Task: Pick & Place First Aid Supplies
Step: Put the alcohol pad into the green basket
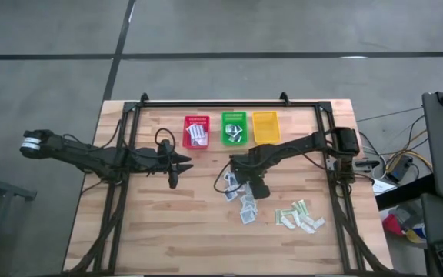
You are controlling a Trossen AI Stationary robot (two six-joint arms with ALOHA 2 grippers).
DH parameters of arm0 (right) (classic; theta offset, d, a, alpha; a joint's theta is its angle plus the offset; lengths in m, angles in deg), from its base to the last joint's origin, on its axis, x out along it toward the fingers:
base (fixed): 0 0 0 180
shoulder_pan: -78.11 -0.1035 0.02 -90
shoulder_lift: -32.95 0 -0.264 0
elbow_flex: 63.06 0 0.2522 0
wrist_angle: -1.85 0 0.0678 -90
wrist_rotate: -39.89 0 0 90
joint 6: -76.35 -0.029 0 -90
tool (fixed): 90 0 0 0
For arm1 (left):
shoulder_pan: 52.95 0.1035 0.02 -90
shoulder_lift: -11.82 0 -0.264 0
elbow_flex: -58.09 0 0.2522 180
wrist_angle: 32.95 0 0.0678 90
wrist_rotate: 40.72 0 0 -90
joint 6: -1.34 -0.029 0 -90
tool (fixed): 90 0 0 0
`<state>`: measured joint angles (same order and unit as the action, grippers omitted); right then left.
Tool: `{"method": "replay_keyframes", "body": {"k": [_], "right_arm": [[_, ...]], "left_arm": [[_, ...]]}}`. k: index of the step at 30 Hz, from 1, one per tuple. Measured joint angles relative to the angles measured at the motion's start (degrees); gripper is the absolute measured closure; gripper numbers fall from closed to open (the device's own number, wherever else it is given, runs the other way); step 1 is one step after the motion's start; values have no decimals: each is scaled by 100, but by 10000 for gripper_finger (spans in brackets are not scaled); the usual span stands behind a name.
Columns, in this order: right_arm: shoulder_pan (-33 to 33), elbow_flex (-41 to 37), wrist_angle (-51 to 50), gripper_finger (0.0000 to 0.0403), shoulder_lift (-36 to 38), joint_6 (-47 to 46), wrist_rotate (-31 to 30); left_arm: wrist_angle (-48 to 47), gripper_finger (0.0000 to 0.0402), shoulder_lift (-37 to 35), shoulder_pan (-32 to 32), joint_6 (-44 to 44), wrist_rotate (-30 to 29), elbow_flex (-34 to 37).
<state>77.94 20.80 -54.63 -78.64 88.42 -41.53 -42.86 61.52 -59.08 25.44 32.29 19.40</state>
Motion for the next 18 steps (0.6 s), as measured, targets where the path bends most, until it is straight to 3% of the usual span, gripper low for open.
{"method": "replay_keyframes", "body": {"k": [18], "right_arm": [[2,-21,-40,358,85,-6,45]], "left_arm": [[-4,268,2,0,-4,-2,0]]}}
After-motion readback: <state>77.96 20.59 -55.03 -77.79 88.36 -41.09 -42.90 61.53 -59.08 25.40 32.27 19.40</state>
